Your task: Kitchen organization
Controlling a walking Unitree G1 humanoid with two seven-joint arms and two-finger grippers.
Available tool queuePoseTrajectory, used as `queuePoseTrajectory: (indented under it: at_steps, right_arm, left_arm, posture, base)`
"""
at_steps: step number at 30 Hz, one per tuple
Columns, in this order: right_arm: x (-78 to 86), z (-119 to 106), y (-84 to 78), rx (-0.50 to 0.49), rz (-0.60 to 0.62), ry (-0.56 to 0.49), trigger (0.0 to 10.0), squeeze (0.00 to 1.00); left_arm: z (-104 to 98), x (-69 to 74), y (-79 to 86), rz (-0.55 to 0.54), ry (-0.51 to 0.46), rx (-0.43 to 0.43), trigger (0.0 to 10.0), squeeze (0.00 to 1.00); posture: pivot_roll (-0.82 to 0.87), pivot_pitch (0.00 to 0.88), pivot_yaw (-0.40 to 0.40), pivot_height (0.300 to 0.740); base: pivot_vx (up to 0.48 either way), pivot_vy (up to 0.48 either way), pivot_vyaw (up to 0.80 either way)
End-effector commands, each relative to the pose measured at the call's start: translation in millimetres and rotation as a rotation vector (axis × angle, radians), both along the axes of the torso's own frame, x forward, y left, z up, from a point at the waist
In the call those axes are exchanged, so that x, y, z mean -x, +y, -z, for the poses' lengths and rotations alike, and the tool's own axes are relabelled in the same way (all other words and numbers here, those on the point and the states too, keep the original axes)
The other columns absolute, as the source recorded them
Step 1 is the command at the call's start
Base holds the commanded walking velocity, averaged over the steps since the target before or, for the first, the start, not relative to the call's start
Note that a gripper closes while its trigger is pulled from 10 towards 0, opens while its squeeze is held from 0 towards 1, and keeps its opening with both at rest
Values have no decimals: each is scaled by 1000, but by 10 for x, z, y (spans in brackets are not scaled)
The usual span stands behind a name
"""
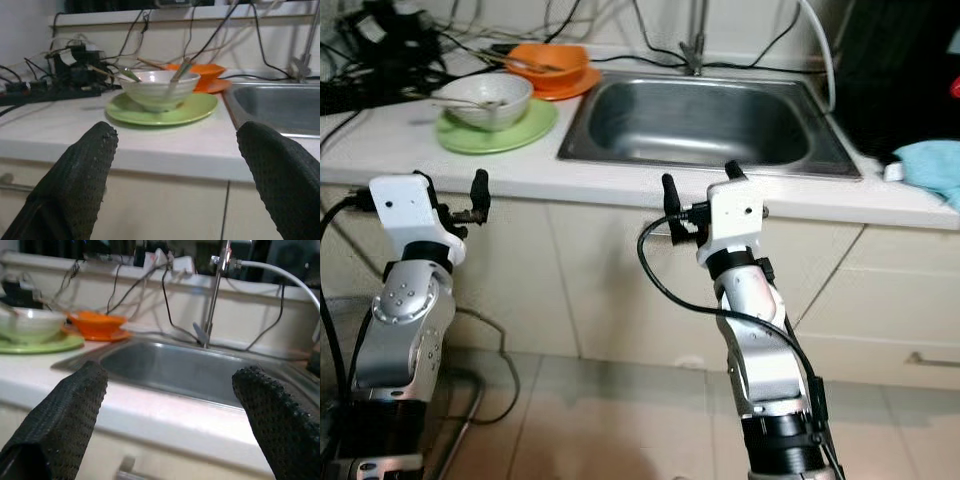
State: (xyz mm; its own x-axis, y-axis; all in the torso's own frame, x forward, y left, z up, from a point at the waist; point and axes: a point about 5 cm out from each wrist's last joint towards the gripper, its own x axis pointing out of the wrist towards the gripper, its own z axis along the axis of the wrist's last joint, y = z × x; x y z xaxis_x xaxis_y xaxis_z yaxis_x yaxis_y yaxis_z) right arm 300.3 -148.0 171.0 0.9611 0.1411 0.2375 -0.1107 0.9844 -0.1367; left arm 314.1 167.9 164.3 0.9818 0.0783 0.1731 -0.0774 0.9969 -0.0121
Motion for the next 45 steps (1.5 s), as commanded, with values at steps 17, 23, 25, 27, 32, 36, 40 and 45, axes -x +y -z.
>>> queuePoseTrajectory:
  at_steps: [17,23,25,27,32,36,40,45]
  right_arm:
    - [-13,-73,20,-22,-9,-21,10000,0]
    - [-12,-72,28,-18,-14,-22,10000,0]
    - [-11,-72,26,-17,-15,-22,10000,0]
    - [-8,-74,24,-16,-16,-23,10000,0]
    - [-4,-83,28,-16,-18,-26,10000,0]
    - [-1,-86,31,-16,-19,-28,10000,0]
    - [1,-91,36,-15,-20,-30,10000,0]
    - [-1,-110,48,-10,-24,-38,10000,0]
  left_arm:
    - [-32,-7,31,8,-13,-32,10000,0]
    - [-29,0,34,7,-13,-37,10000,0]
    - [-28,2,37,5,-14,-38,10000,0]
    - [-25,6,32,6,-13,-39,10000,0]
    - [-25,12,25,10,-14,-39,10000,0]
    - [-31,11,23,12,-17,-41,10000,0]
    - [-45,11,23,13,-21,-43,10000,0]
    - [-95,5,7,17,-39,-49,10000,0]
  posture:
    - [9,26,30,740]
    - [10,26,28,740]
    - [9,26,26,740]
    - [9,26,26,740]
    - [8,27,26,740]
    - [8,28,26,740]
    - [8,31,26,740]
    - [8,32,25,740]
  base:
    - [0,0,-115]
    - [80,0,0]
    - [257,0,0]
    - [294,0,0]
    - [350,0,0]
    - [366,0,0]
    - [363,0,0]
    - [365,0,0]
